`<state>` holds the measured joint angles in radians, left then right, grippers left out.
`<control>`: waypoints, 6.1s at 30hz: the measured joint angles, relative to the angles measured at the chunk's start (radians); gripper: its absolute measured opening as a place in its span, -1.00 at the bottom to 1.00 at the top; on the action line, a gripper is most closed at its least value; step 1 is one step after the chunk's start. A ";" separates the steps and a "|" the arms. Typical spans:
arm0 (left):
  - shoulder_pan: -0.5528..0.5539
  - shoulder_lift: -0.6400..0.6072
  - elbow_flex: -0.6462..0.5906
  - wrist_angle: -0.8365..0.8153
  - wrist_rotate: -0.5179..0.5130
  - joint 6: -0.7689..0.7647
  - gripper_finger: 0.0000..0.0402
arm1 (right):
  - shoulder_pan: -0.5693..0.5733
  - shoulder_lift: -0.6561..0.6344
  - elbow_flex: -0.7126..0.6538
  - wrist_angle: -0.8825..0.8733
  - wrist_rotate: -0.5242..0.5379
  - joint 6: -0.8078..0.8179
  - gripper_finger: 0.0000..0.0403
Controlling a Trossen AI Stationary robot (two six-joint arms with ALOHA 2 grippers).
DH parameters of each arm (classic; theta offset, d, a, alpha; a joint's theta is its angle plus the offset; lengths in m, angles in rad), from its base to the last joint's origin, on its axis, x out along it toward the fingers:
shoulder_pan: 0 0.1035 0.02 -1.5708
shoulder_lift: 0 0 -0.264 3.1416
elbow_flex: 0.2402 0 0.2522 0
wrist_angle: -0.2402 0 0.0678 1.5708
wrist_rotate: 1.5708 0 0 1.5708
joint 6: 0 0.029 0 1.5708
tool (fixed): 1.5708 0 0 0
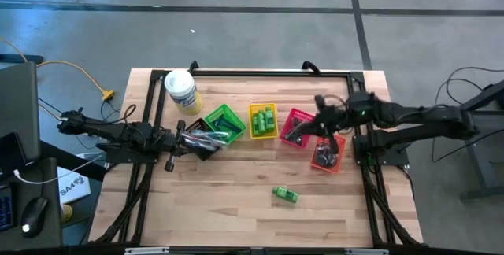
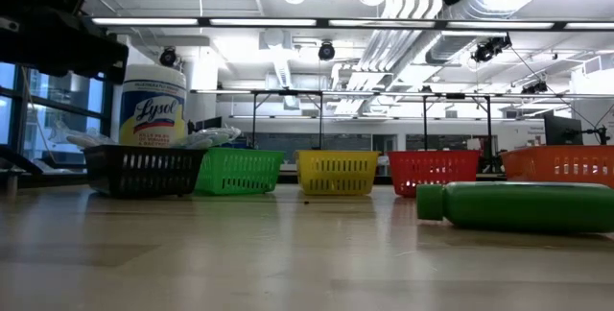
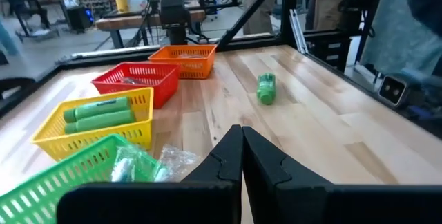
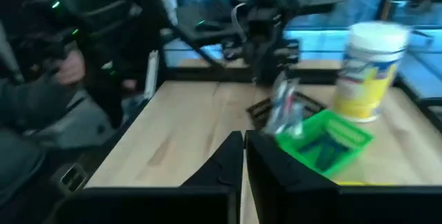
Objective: Pick & Place Travel size toiletries
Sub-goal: Put the green bottle shampoo into the yellow bin
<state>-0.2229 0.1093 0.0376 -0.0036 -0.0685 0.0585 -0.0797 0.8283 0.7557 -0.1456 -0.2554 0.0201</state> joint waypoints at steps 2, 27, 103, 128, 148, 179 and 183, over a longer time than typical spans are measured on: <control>0.000 0.000 0.000 0.000 0.001 -0.041 -1.00 | 0.030 -0.004 -0.073 0.089 0.004 0.012 -0.94; 0.000 0.000 0.003 -0.040 0.002 -0.041 -1.00 | 0.161 -0.134 -0.747 1.049 0.188 0.118 -0.98; 0.000 0.287 0.041 0.173 -0.047 -0.150 -1.00 | 0.217 -0.821 -0.750 0.245 0.283 0.170 -0.99; 0.000 1.229 0.594 0.289 0.113 -0.142 -0.10 | 0.217 -0.821 -0.750 0.190 0.315 0.193 -0.99; -0.066 1.791 1.206 0.124 0.288 -0.056 0.41 | 0.217 -0.821 -0.750 0.183 0.329 0.193 -0.99; -0.065 2.117 1.500 0.066 0.149 0.017 0.74 | 0.217 -0.808 -0.750 0.179 0.335 0.186 -0.99; -0.057 2.131 1.499 0.071 0.144 0.019 0.74 | 0.217 -0.808 -0.750 0.179 0.335 0.185 -0.99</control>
<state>-0.2794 2.2406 1.5368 0.0673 0.0753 0.0773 0.1375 0.0204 0.0059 0.0338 0.0795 0.2054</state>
